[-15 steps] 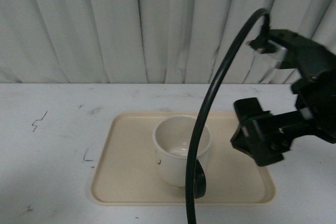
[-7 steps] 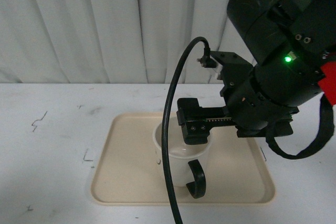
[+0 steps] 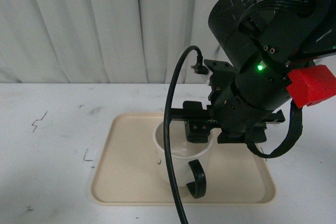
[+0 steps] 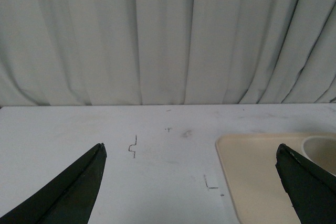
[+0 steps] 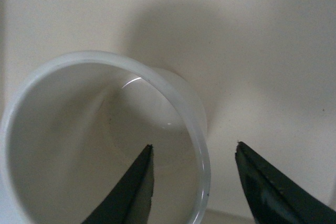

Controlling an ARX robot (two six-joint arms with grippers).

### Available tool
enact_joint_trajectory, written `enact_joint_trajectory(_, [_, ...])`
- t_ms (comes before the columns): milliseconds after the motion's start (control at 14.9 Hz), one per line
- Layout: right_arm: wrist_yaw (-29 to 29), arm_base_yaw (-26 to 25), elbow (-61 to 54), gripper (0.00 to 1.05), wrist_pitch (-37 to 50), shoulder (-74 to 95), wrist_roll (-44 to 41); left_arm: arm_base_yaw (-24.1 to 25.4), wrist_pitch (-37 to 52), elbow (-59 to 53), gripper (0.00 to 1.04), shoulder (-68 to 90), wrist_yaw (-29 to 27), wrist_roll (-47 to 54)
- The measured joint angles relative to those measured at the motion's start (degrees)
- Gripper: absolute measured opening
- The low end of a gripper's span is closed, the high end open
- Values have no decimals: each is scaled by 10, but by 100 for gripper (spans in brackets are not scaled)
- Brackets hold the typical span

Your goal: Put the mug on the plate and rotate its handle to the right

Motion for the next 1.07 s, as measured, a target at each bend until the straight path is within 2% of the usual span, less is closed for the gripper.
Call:
enact_joint_trajectory(67, [3, 3, 0, 19, -5, 2, 5, 0, 0, 0, 98, 0, 0, 0])
enact_joint_trajectory(134, [-8, -9, 6, 3, -50, -24, -44, 0, 0, 0, 98, 0, 0, 0])
enact_joint_trajectory(470, [-15, -35, 68, 3, -91, -25, -160, 0, 0, 0, 98, 0, 0, 0])
enact_joint_trajectory(604, [-31, -47, 102, 3, -92, -23, -307, 0, 0, 0, 98, 0, 0, 0])
enact_joint_trajectory(671, [-68, -47, 111, 3, -89, -16, -394, 0, 0, 0, 98, 0, 0, 0])
enact_joint_trajectory(739, [-97, -50, 135, 3, -123, 10, -513, 0, 0, 0, 98, 0, 0, 0])
enact_joint_trajectory(806, [-101, -45, 191, 3, -201, 75, -682, 0, 0, 0, 98, 0, 0, 0])
enact_joint_trajectory(873, [-107, -26, 243, 3, -234, 107, -715, 0, 0, 0, 98, 0, 0, 0])
enact_joint_trajectory(1074, [-96, -15, 260, 3, -254, 120, -716, 0, 0, 0, 98, 0, 0, 0])
